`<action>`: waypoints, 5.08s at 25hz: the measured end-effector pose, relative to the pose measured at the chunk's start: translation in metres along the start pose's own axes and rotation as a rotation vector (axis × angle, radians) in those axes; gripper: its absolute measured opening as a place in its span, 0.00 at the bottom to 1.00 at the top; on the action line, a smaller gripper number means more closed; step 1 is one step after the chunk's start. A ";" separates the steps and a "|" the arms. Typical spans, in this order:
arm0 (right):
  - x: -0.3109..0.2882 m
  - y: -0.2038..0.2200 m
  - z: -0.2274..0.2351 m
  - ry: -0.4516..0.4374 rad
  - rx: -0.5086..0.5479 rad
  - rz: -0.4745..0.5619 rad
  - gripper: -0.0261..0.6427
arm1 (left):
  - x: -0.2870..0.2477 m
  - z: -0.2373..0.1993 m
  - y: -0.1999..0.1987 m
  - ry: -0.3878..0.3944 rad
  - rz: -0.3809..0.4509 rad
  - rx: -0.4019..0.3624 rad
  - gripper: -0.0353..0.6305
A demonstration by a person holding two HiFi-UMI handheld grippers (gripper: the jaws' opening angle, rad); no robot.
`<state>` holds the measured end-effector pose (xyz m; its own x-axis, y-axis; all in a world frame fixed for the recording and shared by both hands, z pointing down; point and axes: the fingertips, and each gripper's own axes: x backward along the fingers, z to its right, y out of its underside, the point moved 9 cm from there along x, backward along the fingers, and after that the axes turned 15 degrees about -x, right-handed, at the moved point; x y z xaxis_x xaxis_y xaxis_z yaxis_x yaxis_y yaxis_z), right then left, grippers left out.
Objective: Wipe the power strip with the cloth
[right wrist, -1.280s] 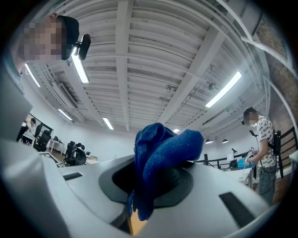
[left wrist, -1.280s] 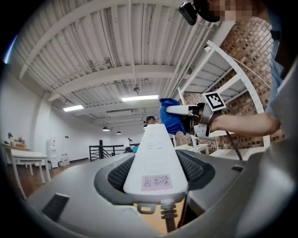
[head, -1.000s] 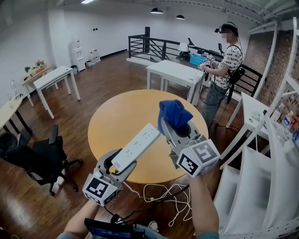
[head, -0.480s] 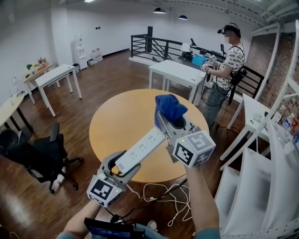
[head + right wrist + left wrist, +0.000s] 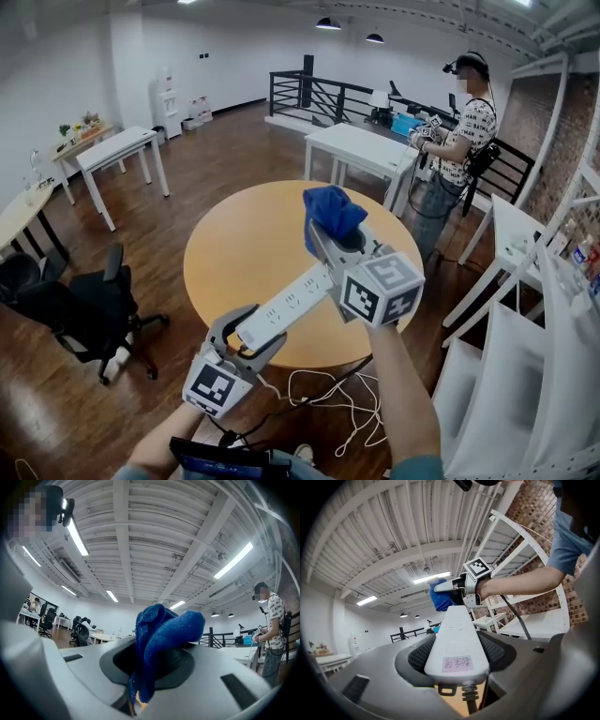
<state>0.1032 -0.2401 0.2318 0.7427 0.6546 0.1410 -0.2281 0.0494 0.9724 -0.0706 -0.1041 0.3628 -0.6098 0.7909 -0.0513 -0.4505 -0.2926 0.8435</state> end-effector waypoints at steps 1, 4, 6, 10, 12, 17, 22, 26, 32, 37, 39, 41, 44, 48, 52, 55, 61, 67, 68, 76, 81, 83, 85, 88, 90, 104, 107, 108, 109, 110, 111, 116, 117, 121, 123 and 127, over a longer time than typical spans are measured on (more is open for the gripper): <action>-0.001 0.001 -0.001 -0.001 -0.001 -0.009 0.14 | -0.001 0.000 0.000 -0.002 -0.005 -0.008 0.47; -0.005 0.003 -0.005 -0.004 -0.005 -0.033 0.14 | -0.002 0.001 0.000 -0.010 -0.023 -0.035 0.47; -0.008 0.004 -0.008 -0.008 -0.008 -0.041 0.14 | -0.003 0.001 0.000 -0.011 -0.031 -0.058 0.47; -0.011 0.008 -0.015 -0.024 -0.026 -0.047 0.14 | -0.004 0.003 0.000 -0.009 -0.041 -0.075 0.47; -0.012 0.011 -0.019 -0.033 -0.034 -0.053 0.14 | -0.005 0.004 0.000 -0.008 -0.042 -0.078 0.47; -0.018 0.019 -0.031 -0.066 -0.057 -0.066 0.14 | -0.007 0.004 0.002 -0.014 -0.052 -0.079 0.47; -0.022 0.029 -0.051 -0.114 -0.080 -0.072 0.14 | -0.008 0.001 0.005 -0.027 -0.062 -0.064 0.47; -0.027 0.041 -0.065 -0.148 -0.091 -0.088 0.14 | -0.008 0.000 0.006 -0.030 -0.073 -0.068 0.47; -0.031 0.054 -0.077 -0.171 -0.100 -0.116 0.14 | -0.009 0.000 0.009 -0.030 -0.083 -0.070 0.47; -0.031 0.061 -0.086 -0.188 -0.132 -0.126 0.14 | -0.011 0.000 0.011 -0.030 -0.094 -0.071 0.47; -0.031 0.062 -0.090 -0.200 -0.142 -0.125 0.14 | -0.013 0.001 0.012 -0.027 -0.086 -0.086 0.47; -0.033 0.064 -0.092 -0.208 -0.141 -0.129 0.14 | -0.015 0.001 0.012 -0.027 -0.083 -0.098 0.47; -0.034 0.065 -0.094 -0.215 -0.143 -0.135 0.14 | -0.017 0.000 0.013 -0.021 -0.067 -0.133 0.47; -0.034 0.064 -0.093 -0.216 -0.146 -0.142 0.14 | -0.016 0.001 0.011 -0.026 -0.082 -0.102 0.47; -0.033 0.062 -0.086 -0.201 -0.143 -0.140 0.14 | -0.015 0.001 0.010 -0.031 -0.096 -0.076 0.47; -0.033 0.060 -0.080 -0.187 -0.142 -0.135 0.14 | -0.014 0.000 0.010 -0.033 -0.091 -0.071 0.47; -0.032 0.051 -0.066 -0.160 -0.135 -0.113 0.14 | -0.013 -0.001 0.009 -0.035 -0.087 -0.085 0.47; -0.028 0.037 -0.047 -0.116 -0.125 -0.086 0.14 | -0.013 -0.002 0.009 -0.036 -0.082 -0.085 0.47; -0.027 0.035 -0.045 -0.108 -0.122 -0.082 0.14 | -0.012 -0.002 0.008 -0.034 -0.083 -0.087 0.47; -0.016 0.024 -0.019 -0.050 -0.127 -0.055 0.14 | -0.011 0.000 0.005 -0.024 -0.081 -0.108 0.47; -0.011 0.019 -0.007 -0.022 -0.128 -0.034 0.14 | -0.011 0.001 0.005 -0.016 -0.074 -0.112 0.47; -0.008 0.016 0.000 -0.013 -0.134 -0.025 0.14 | -0.012 0.002 0.004 -0.015 -0.070 -0.110 0.47; -0.007 0.016 0.002 -0.001 -0.133 -0.019 0.14 | -0.010 0.002 0.005 -0.011 -0.069 -0.112 0.47; -0.004 0.014 0.006 0.014 -0.131 -0.006 0.14 | -0.007 0.002 0.006 -0.010 -0.064 -0.116 0.47; -0.001 0.011 0.010 0.031 -0.129 0.011 0.14 | -0.006 0.002 0.006 -0.012 -0.060 -0.114 0.47; 0.019 0.016 0.023 0.075 -0.130 0.050 0.14 | -0.010 -0.009 0.009 -0.038 -0.051 -0.062 0.47; 0.023 0.018 0.024 0.080 -0.133 0.053 0.14 | -0.009 -0.012 0.010 -0.045 -0.054 -0.049 0.47; 0.025 0.019 0.024 0.081 -0.136 0.055 0.14 | -0.009 -0.013 0.011 -0.048 -0.055 -0.045 0.47; 0.026 0.021 0.024 0.081 -0.138 0.057 0.14 | -0.008 -0.013 0.011 -0.050 -0.056 -0.040 0.47; 0.028 0.022 0.023 0.081 -0.141 0.060 0.14 | -0.007 -0.014 0.012 -0.052 -0.055 -0.035 0.47; 0.031 0.024 0.023 0.081 -0.144 0.063 0.14 | -0.007 -0.014 0.012 -0.054 -0.054 -0.029 0.47; 0.043 0.029 0.020 0.082 -0.150 0.082 0.14 | -0.004 -0.014 0.015 -0.068 -0.052 -0.004 0.47; 0.045 0.030 0.019 0.084 -0.151 0.085 0.14 | -0.003 -0.015 0.015 -0.071 -0.052 0.001 0.47; 0.048 0.031 0.019 0.085 -0.157 0.091 0.14 | -0.005 -0.020 0.015 -0.080 -0.054 0.007 0.47; 0.049 0.033 0.018 0.086 -0.161 0.096 0.14 | -0.006 -0.021 0.015 -0.083 -0.053 0.015 0.47; 0.056 0.037 0.015 0.084 -0.163 0.106 0.14 | -0.005 -0.019 0.016 -0.088 -0.054 0.028 0.47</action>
<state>0.1453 -0.2127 0.2785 0.6553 0.7231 0.2185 -0.4064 0.0937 0.9089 -0.0874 -0.1229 0.3658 -0.5250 0.8496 -0.0505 -0.4619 -0.2346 0.8554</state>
